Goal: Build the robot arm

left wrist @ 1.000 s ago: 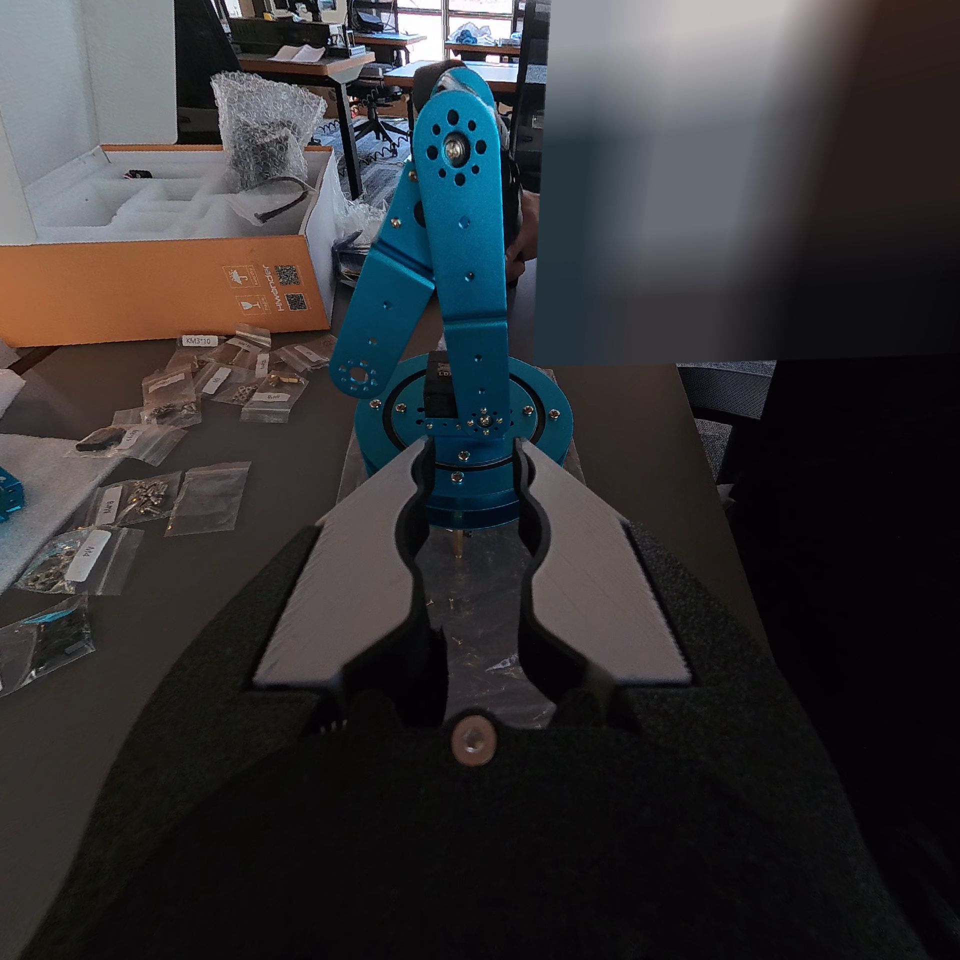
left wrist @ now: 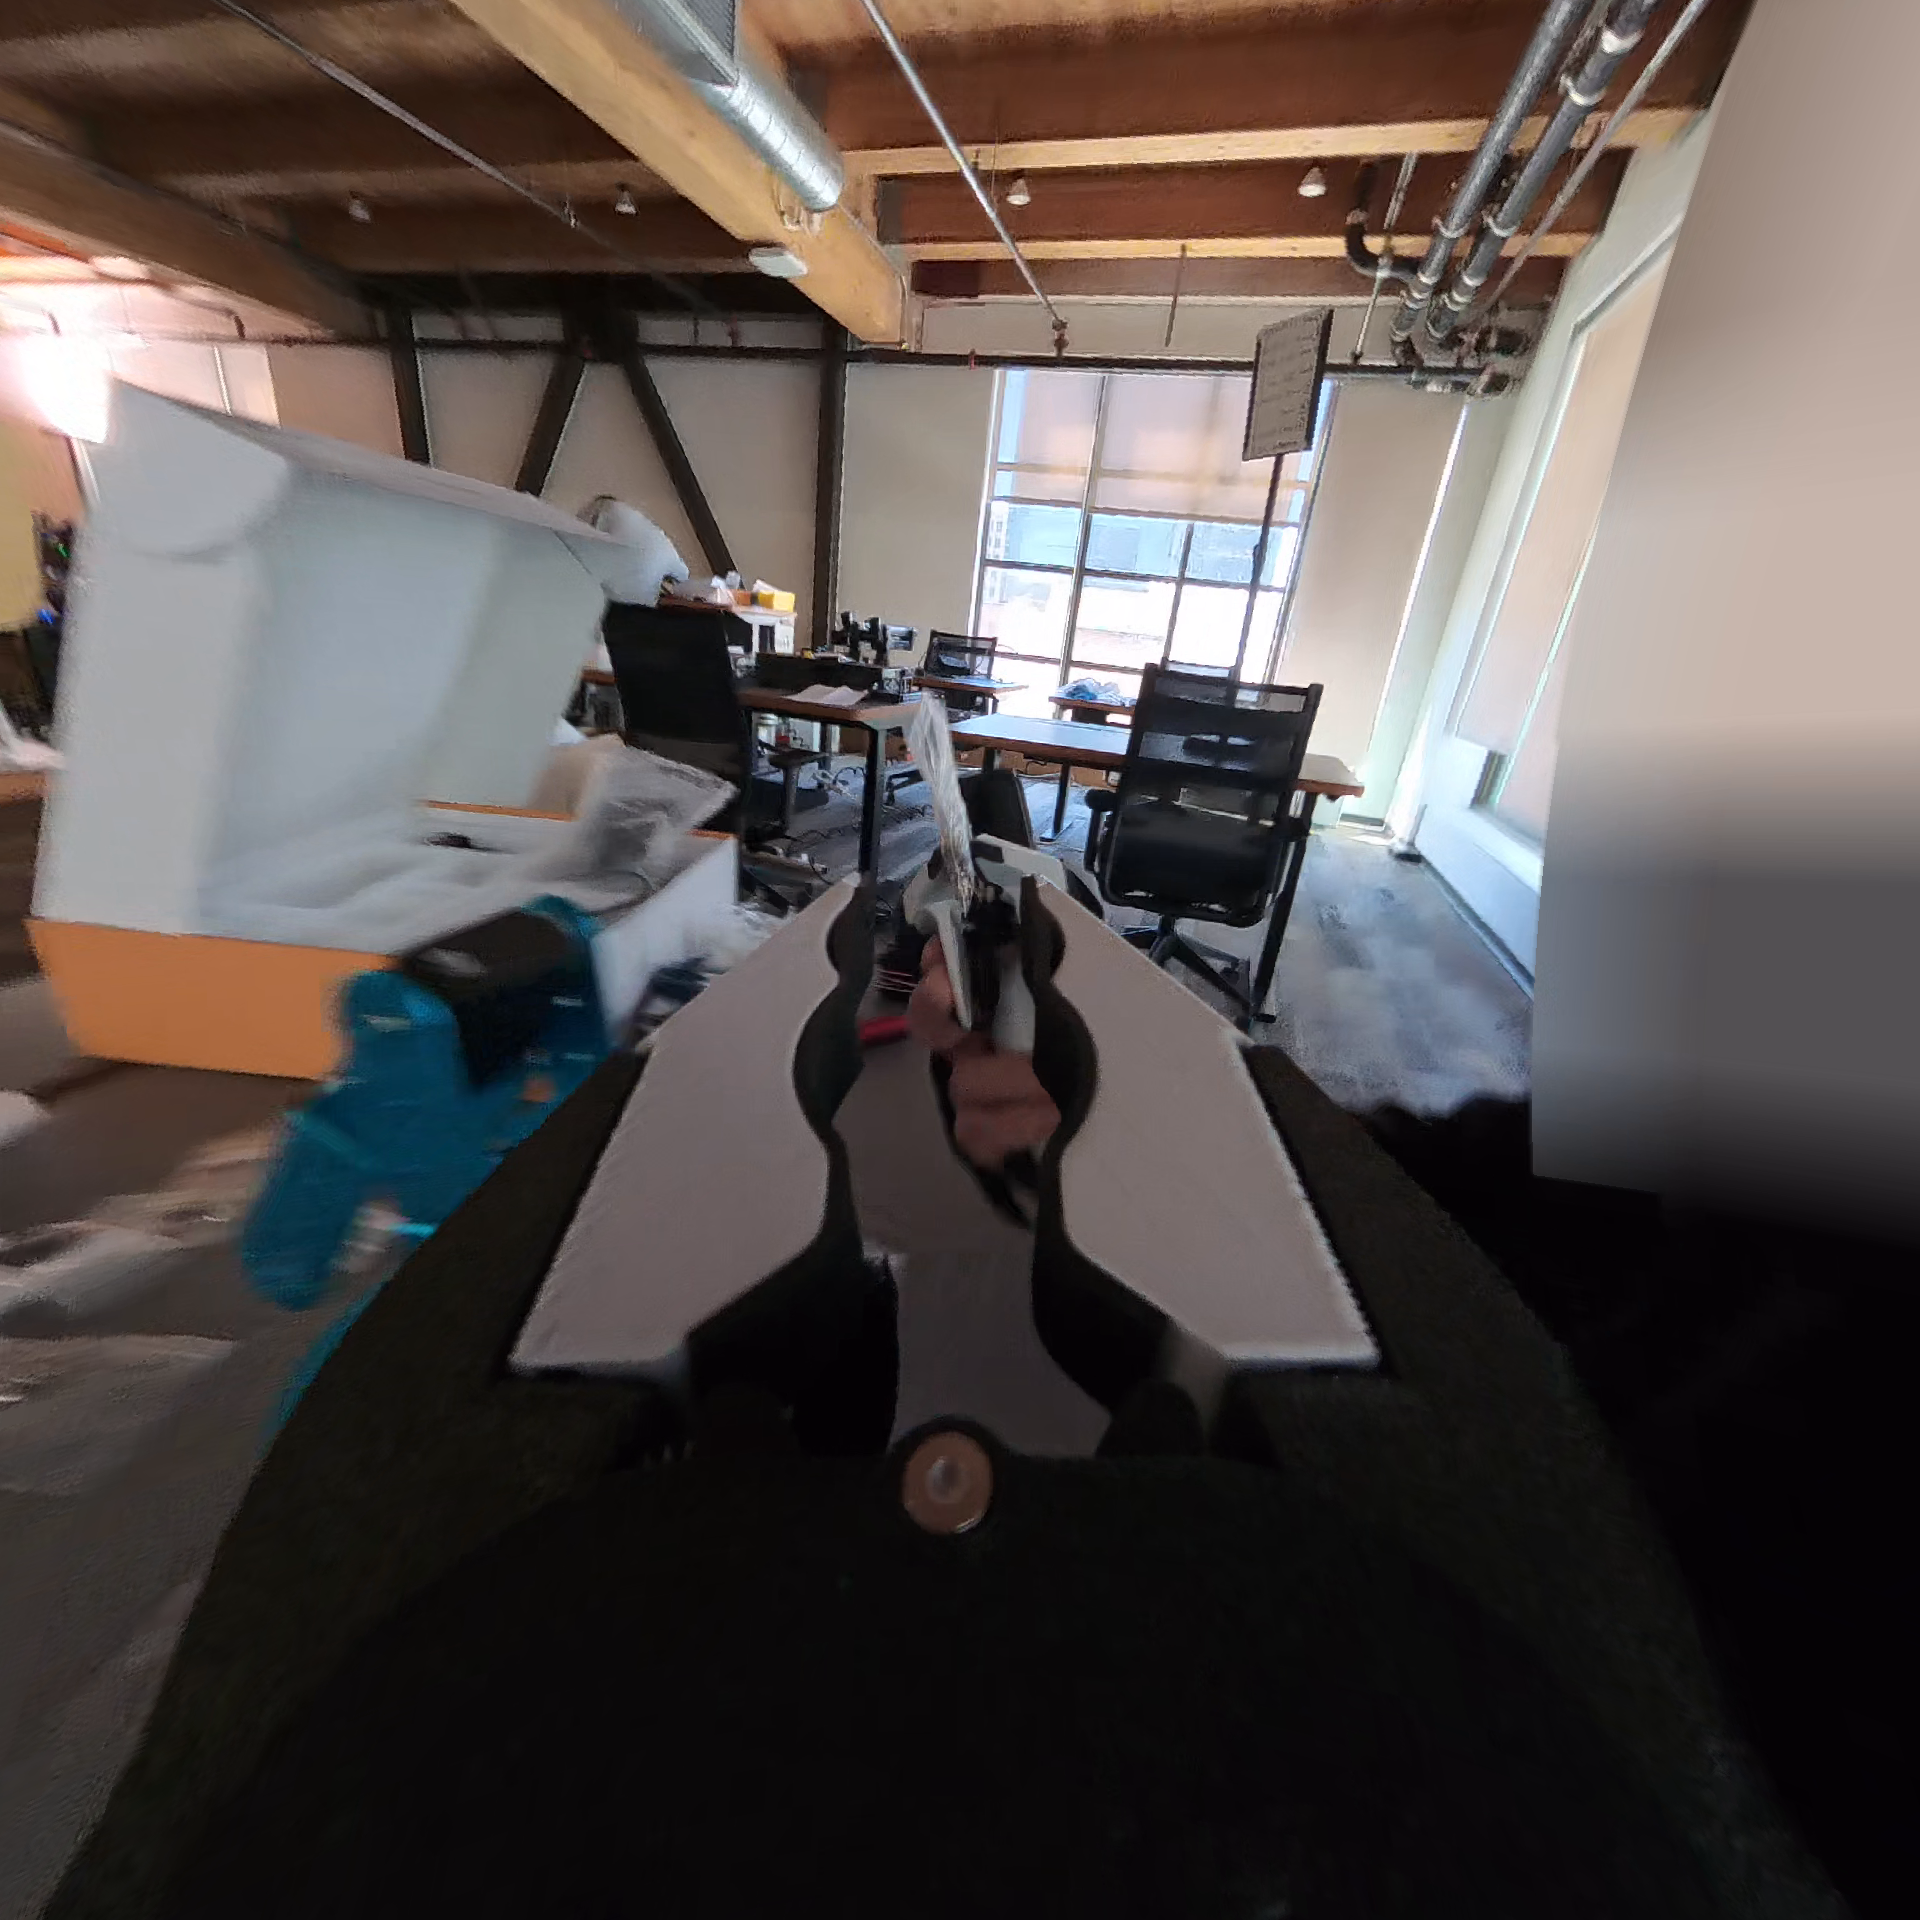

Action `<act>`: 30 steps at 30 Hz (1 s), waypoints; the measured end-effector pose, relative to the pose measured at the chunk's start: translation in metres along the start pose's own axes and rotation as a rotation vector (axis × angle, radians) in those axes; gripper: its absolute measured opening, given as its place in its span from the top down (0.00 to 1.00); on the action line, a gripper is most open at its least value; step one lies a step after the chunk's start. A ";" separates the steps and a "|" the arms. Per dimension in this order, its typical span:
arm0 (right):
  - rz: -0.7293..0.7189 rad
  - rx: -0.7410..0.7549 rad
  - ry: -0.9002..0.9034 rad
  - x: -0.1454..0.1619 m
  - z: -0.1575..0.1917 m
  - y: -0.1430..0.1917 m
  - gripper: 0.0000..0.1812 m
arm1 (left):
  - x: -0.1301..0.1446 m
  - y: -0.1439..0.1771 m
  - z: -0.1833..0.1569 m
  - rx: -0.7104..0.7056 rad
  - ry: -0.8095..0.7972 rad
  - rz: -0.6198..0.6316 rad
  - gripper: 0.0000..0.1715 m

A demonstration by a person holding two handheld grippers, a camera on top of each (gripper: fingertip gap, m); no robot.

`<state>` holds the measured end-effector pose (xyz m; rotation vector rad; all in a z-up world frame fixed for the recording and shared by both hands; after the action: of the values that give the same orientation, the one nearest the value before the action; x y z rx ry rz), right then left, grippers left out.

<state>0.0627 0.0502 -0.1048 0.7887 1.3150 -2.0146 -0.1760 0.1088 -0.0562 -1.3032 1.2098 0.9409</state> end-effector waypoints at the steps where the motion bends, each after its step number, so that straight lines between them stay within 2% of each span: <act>1: -0.043 -0.014 0.004 0.009 0.007 -0.007 0.98 | 0.004 -0.006 -0.007 -0.021 0.010 0.004 0.85; 4: -0.100 0.000 0.010 0.038 0.024 -0.022 0.98 | 0.011 -0.014 -0.025 -0.019 0.046 0.009 0.85; 8: -0.079 -0.008 -0.002 0.064 0.039 -0.035 0.99 | 0.015 -0.012 -0.040 0.013 0.076 0.002 0.85; 13: -0.069 -0.010 -0.006 0.077 0.045 -0.039 0.98 | 0.017 -0.003 -0.037 0.032 0.147 -0.029 0.94; 14: -0.064 -0.006 -0.010 0.078 0.043 -0.040 0.98 | 0.017 -0.003 -0.036 0.040 0.150 -0.028 0.99; 19: -0.024 -0.009 -0.041 0.083 0.031 -0.036 0.97 | 0.018 -0.002 -0.029 0.075 0.136 0.022 1.00; 22: 0.071 0.052 0.049 0.071 0.032 -0.017 0.86 | 0.019 0.009 -0.028 0.128 0.104 0.110 1.00; 25: 0.195 0.213 0.261 0.041 0.037 0.010 0.85 | 0.032 0.023 -0.024 0.113 -0.044 0.261 1.00; 27: 0.259 0.329 0.406 0.025 0.040 0.025 0.89 | 0.043 0.028 -0.018 0.096 -0.135 0.341 1.00; 30: 0.416 0.386 0.441 0.025 0.037 0.030 0.90 | 0.057 0.024 -0.010 0.101 -0.158 0.407 1.00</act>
<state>0.0628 0.0017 -0.1286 1.6138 0.8743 -1.8276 -0.1911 0.0936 -0.1155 -0.8989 1.4048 1.2299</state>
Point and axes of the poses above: each gripper's, where its closed fingertips meet, y back along the fingers, x out of its underside, z = x × y across the jaws, the point moved 9 cm from there along y, back along the fingers, and after that the axes turned 2 degrees about -x, right-handed, at the moved point
